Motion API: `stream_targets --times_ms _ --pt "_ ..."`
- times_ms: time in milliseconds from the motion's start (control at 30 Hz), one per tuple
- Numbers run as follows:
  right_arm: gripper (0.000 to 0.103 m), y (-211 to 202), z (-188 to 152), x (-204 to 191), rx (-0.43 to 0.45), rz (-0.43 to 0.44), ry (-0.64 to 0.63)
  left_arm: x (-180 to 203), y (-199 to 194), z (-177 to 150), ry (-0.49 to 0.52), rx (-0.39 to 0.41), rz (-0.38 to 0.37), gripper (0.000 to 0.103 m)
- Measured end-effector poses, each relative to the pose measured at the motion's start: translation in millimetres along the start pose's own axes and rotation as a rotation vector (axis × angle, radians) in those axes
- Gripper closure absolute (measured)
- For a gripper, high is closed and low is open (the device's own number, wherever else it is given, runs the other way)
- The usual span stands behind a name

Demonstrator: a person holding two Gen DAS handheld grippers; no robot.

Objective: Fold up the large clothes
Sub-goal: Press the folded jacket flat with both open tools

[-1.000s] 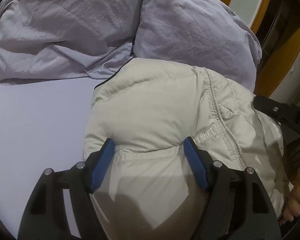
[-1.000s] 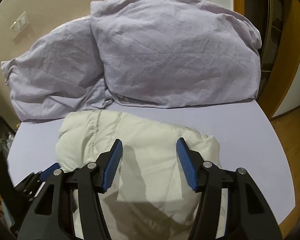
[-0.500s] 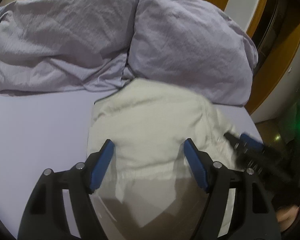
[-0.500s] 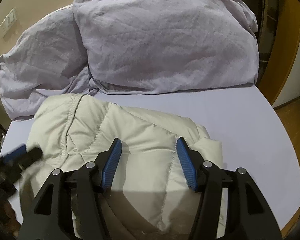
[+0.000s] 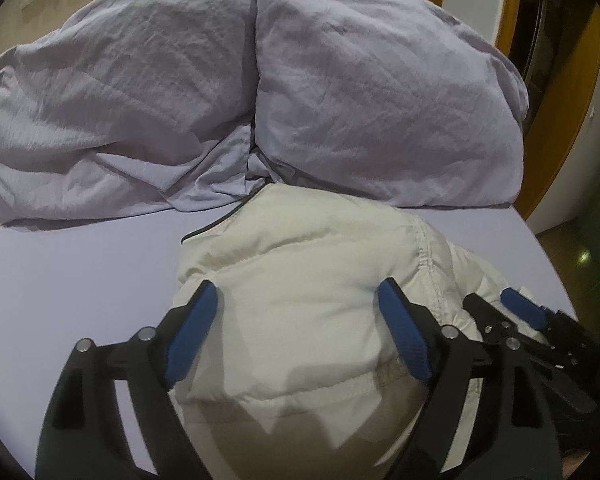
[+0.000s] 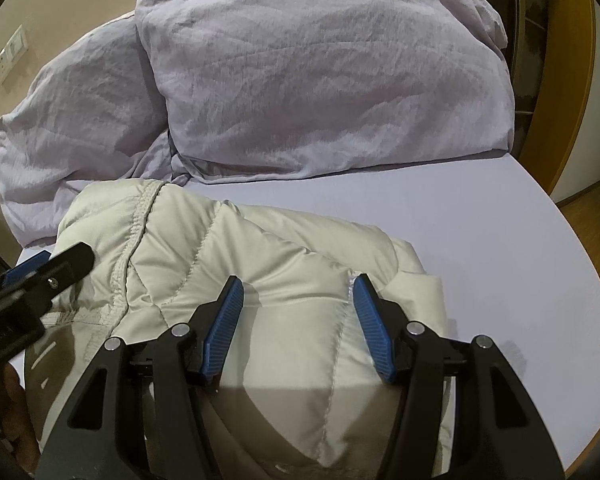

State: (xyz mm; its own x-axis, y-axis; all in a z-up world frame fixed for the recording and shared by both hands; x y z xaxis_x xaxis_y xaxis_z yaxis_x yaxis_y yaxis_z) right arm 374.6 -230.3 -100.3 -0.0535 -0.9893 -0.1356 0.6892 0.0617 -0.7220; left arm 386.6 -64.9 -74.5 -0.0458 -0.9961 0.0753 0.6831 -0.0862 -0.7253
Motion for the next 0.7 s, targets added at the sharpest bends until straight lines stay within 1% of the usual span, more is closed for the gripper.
stream_targets --times_ms 300,367,400,600,700 --pt "0.041 0.7 5.2 0.6 -0.001 0.016 0.01 -0.1 18.4 -9.5 0.03 -0.001 0.048 0.016" --pt "0.034 -2.5 10.6 -0.8 0.006 0.017 0.006 -1.1 21.2 -10.4 0.032 -0.005 0.053 0.016" --pt "0.033 -4.7 15.6 -1.6 0.015 0.012 0.004 -1.5 21.5 -10.9 0.032 -0.006 0.053 0.016" --pt "0.032 -4.9 38.3 4.5 0.057 -0.017 0.026 -3.6 26.1 -11.1 0.025 -0.012 0.049 0.016" --pt "0.032 7.5 35.5 9.3 0.027 -0.04 0.028 -4.0 27.5 -11.9 0.02 -0.012 0.041 0.016"
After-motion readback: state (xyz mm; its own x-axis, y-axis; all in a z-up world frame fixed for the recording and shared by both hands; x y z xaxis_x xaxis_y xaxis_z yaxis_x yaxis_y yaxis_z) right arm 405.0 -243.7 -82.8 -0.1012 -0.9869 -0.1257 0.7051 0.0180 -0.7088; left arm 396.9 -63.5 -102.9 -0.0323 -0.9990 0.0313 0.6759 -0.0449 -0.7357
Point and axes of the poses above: each gripper's, at about its wrist camera, not at the fingertips, and y roughly the way its jaws point, x to its right, z to its top, the point moved 5 cm from there along y, roughly the way its jaws point, and after that the axes turned 2 degrees about -z, right-handed, at the moved point
